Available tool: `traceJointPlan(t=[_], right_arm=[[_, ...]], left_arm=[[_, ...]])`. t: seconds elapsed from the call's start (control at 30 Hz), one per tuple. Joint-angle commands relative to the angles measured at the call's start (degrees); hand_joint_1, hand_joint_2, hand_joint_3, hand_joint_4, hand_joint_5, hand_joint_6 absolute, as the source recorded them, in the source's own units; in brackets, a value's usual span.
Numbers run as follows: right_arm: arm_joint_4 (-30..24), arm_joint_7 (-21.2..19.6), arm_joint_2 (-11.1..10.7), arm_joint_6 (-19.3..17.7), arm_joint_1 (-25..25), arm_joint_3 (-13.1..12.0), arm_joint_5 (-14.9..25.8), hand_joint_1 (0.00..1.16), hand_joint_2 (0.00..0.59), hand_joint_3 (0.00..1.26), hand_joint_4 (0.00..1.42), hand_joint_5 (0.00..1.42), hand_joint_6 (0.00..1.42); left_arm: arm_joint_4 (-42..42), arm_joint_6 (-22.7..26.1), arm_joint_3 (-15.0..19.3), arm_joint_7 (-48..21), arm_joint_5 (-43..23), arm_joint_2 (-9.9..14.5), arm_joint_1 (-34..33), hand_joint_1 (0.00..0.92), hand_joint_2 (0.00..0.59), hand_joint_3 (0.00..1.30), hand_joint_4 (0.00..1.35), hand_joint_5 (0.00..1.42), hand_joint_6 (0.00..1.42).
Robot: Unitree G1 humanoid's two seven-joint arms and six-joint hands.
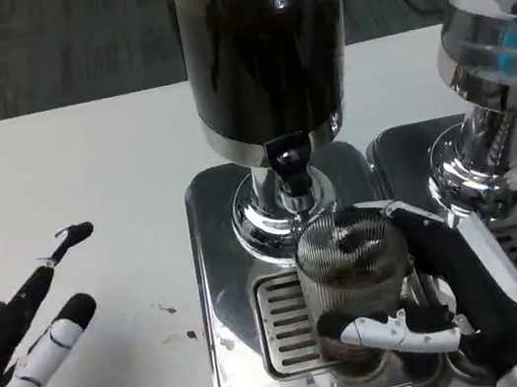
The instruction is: Grasp the cup under the faucet to collect the drink, then remove the cup.
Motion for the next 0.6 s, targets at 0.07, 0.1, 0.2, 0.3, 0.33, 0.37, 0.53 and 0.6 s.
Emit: traceJointPlan(t=[0.07,0.1,0.2,0.3,0.33,0.37,0.53,0.6], right_arm=[[-4.69,0.85,0.27,-1.12,2.78,-0.51,2.08,0.92,0.142,0.52,0.64,0.85,1.15],[-5.16,1.03,0.3,-1.14,3.16,-0.67,2.38,0.92,0.142,0.52,0.65,0.86,1.15],[-7.73,1.44,0.29,-0.79,4.64,-1.11,2.79,0.92,0.142,0.53,0.65,0.87,1.17],[-11.28,3.47,-0.79,0.12,5.78,-1.8,3.95,0.92,0.141,0.53,0.65,0.87,1.17],[-12.16,3.94,-1.05,0.36,6.09,-2.06,4.13,0.92,0.141,0.53,0.65,0.87,1.17],[-13.0,4.17,-1.14,0.54,6.59,-2.36,4.17,0.92,0.141,0.53,0.65,0.87,1.17],[-17.94,4.76,-0.28,1.15,10.26,-2.09,5.1,0.91,0.139,0.54,0.66,0.87,1.17],[-20.55,5.08,0.16,1.36,11.6,-1.41,5.14,0.91,0.145,0.54,0.66,0.88,1.17]], left_arm=[[1.47,-0.81,-1.87,-2.58,1.09,3.57,-1.84,0.0,0.219,0.05,0.0,0.0,0.0],[1.56,-1.0,-2.04,-2.79,1.17,3.92,-1.99,0.0,0.219,0.05,0.0,0.0,0.0],[1.82,-1.93,-2.44,-2.74,1.9,4.68,-2.34,0.0,0.219,0.04,0.0,0.0,0.0],[1.83,-6.65,-2.68,0.02,8.1,6.46,-3.06,0.0,0.221,0.04,0.0,0.0,0.0],[2.2,-7.33,-2.96,0.27,9.03,6.79,-3.52,0.0,0.222,0.04,0.0,0.0,0.0],[2.63,-7.62,-3.19,0.39,9.42,6.93,-3.91,0.0,0.223,0.04,0.0,0.0,0.0],[5.11,-9.25,-4.04,0.91,10.9,8.34,-6.38,0.0,0.226,0.04,0.0,0.0,0.0],[4.76,-9.31,-4.43,0.76,10.74,8.62,-6.63,0.0,0.227,0.03,0.0,0.0,0.0]])
